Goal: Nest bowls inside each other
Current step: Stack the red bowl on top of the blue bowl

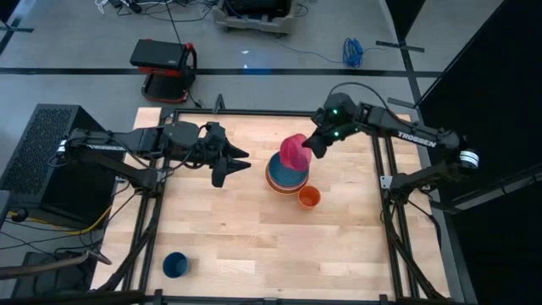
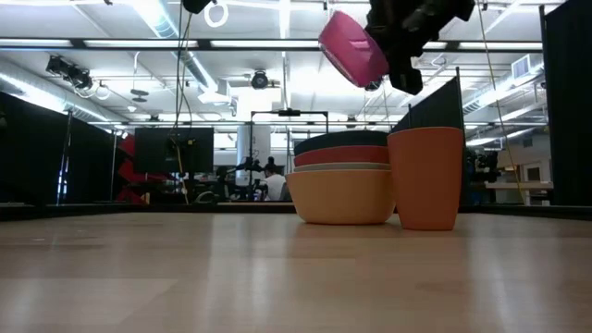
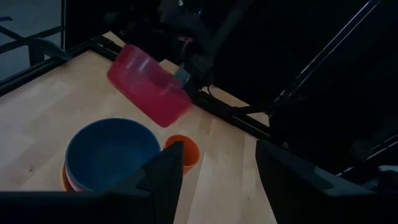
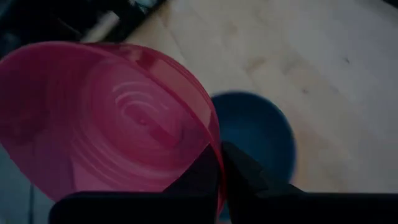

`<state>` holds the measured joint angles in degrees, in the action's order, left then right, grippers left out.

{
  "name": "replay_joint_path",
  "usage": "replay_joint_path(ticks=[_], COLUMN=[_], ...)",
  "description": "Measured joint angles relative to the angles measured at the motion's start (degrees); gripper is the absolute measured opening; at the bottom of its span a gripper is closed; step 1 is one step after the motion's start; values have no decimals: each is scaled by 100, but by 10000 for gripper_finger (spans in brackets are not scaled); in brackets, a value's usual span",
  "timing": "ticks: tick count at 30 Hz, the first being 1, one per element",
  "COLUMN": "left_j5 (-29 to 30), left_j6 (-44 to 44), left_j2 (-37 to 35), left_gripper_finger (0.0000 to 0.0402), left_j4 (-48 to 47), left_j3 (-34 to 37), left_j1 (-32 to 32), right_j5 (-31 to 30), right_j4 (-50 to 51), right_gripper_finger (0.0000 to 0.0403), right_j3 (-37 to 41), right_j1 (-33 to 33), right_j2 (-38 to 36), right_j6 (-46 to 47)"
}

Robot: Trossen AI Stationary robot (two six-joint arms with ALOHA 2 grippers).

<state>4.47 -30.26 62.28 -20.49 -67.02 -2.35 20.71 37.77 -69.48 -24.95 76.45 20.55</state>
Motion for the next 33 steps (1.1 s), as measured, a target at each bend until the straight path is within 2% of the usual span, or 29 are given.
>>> replay_joint_path(ticks=[6, 26, 33], left_j5=[0, 4, 9], left_j6=[-2, -42, -105], left_j2=[0, 2, 2], left_gripper_finger=[188, 188, 188], left_j4=[-12, -44, -35], left_j3=[0, 0, 0], left_j1=[0, 0, 0], right_j5=[-9, -35, -173], right_j4=[1022, 2010, 2403], right_gripper_finger=[0, 0, 0], right_j3=[-518, -1350, -1942], right_j1=[-87, -85, -76], right_j2=[507, 1481, 2093], right_j6=[-503, -1157, -1564])
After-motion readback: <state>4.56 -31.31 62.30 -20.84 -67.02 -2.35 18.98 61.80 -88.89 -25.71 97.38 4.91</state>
